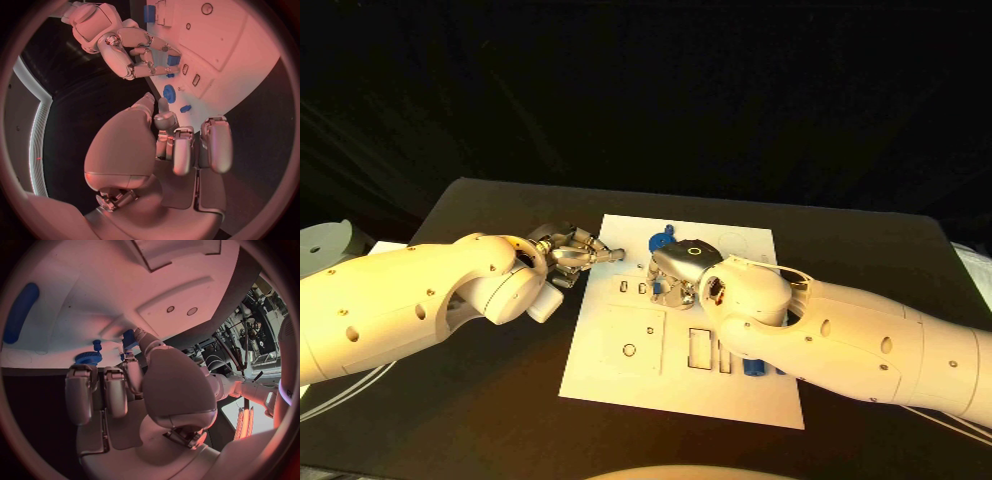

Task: Assemble the parts on the task board

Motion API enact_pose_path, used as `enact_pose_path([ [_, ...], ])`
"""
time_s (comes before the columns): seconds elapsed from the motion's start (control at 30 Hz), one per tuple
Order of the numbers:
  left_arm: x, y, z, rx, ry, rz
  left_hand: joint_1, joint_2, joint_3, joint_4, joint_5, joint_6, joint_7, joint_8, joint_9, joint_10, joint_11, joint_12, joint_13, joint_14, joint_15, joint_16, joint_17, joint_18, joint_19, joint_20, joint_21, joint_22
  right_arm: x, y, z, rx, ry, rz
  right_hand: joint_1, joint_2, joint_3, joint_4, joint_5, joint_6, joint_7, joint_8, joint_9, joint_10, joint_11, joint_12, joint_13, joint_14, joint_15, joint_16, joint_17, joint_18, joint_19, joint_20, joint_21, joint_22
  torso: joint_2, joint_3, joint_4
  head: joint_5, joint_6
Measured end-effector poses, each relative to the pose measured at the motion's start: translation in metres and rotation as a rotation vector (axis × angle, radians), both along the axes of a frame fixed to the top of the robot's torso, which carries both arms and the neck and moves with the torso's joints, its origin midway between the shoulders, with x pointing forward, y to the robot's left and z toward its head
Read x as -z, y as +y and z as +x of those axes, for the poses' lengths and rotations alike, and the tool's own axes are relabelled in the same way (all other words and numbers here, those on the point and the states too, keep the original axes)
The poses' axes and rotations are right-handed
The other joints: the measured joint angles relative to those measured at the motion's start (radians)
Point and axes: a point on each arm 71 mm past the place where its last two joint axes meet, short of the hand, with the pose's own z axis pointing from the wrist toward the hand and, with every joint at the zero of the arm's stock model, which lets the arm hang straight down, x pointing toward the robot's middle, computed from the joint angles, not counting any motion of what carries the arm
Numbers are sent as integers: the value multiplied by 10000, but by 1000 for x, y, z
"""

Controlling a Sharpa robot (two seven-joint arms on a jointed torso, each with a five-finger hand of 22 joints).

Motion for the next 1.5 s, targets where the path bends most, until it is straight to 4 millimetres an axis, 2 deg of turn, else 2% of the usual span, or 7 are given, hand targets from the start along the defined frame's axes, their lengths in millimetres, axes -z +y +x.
enact_pose_path([
  [0.5,1,0,0,65,124,42,-40,-40,-1,0,0,0,0,0,-10,0,0,0,4,0,0,0,3,0,0,0,0,-1,-1,0,-1,15,-80,150,-316,-426,-42,231,-821,-779,172,0,-41,-367,171,-636,-264,1,142,0,-1,0,2,144,-8,-2,0,-1,-1,5,-6],
  [0.9,2,1,1,108,221,85,-40,-40,-28,27,0,-53,41,0,-47,-21,20,0,0,0,0,0,7,-1,0,0,0,-1,-9,-4,-6,-115,-437,1102,-390,-582,-353,542,-682,-989,194,0,-40,-439,188,-735,-387,-24,191,0,7,1,37,178,-87,-3,-4,2,2,-11,3],
  [0.97,3,1,1,164,289,108,-100,-91,-63,68,0,-526,209,-349,-235,-172,171,-203,-222,22,22,0,7,-1,0,0,-23,-1,-12,-9,-7,-244,-451,1530,-326,-646,-420,609,-612,-1169,233,-38,-39,-510,236,-825,-437,1,216,-19,7,1,1,215,-139,-3,-12,9,0,-12,17],
  [1.1,4,0,-1,437,545,184,-175,-16,171,105,0,-1169,584,-1023,-679,-432,430,-417,-477,19,303,0,6,0,-2,211,-117,-1,-22,-29,-5,-489,-121,2589,-50,-501,-475,664,-422,-1232,266,-38,-27,-1136,257,-1671,-1082,1,216,-557,6,9,-276,314,-730,-253,-27,14,-23,-17,67],
  [1.17,3,-1,-1,674,719,247,-359,-4,153,123,0,-1241,658,-1180,-823,-427,502,-417,-477,34,331,0,6,0,-12,273,-137,-2,-29,-43,0,-440,244,3232,81,-370,-476,664,-245,-1267,263,-38,-18,-1562,267,-2333,-1624,1,216,-952,6,281,-660,318,-1217,-959,-37,21,-40,-12,93],
  [1.23,2,-2,-1,935,865,336,-768,-116,-146,144,0,-1241,658,-1268,-944,-408,520,-414,-477,32,400,0,5,0,-21,342,-167,-2,-35,-57,4,-253,676,3902,219,-233,-352,647,-29,-1184,226,-7,-4,-1739,263,-2637,-1893,1,216,-1125,5,317,-808,298,-1475,-1312,-67,31,-75,-15,121],
  [1.5,-8,-13,10,2125,1285,1244,-1484,135,-1268,147,0,-463,395,-769,-867,-364,394,-145,-325,16,331,0,5,-1,-35,356,-167,-2,-49,-129,16,1564,2479,6730,228,-223,-320,617,341,-1123,270,21,-4,-1769,233,-2710,-2075,1,216,-1162,4,316,-823,284,-1586,-1475,-190,82,-224,70,136],
])
